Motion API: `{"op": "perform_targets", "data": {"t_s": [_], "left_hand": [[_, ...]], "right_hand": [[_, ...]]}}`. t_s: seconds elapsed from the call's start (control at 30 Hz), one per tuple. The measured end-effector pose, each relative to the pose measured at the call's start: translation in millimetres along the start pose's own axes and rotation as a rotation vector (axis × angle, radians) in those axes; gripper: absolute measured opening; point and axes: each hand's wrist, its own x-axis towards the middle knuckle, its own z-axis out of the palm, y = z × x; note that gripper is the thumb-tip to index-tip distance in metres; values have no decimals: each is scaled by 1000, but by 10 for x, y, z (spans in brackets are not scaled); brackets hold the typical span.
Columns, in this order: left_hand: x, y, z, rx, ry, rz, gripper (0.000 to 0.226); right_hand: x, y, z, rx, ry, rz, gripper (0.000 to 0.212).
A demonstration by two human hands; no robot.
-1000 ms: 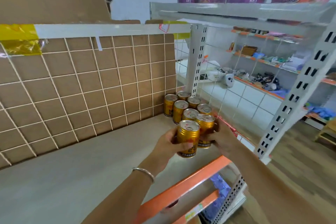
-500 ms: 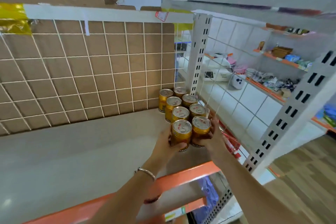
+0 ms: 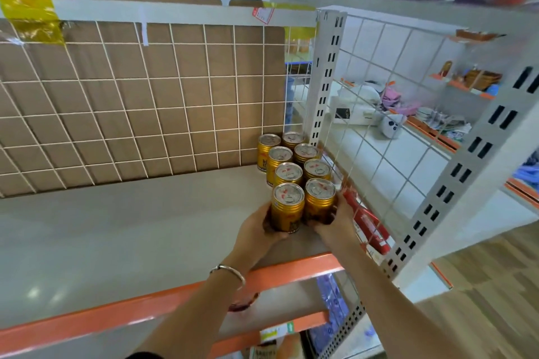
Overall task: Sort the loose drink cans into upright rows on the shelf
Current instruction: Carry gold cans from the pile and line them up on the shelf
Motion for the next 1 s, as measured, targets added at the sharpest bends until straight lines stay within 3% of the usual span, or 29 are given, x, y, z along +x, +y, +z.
{"op": "perform_targets", "data": {"t_s": [0.23,0.4,0.8,1.0], "left_hand": [[9,-26,7,117,33,17,62],[20,-23,15,148,34,37,60],[23,-32,-6,178,-28,54,74],[21,-2,7,224,-59,88,78]], "right_hand": [[7,62,39,-78,24,17,99],[-23,63,46,-117,62,-25,89],[-62,90,35,-49,82,-100,82],[-76,88,53,-66,130,-107,90]]}}
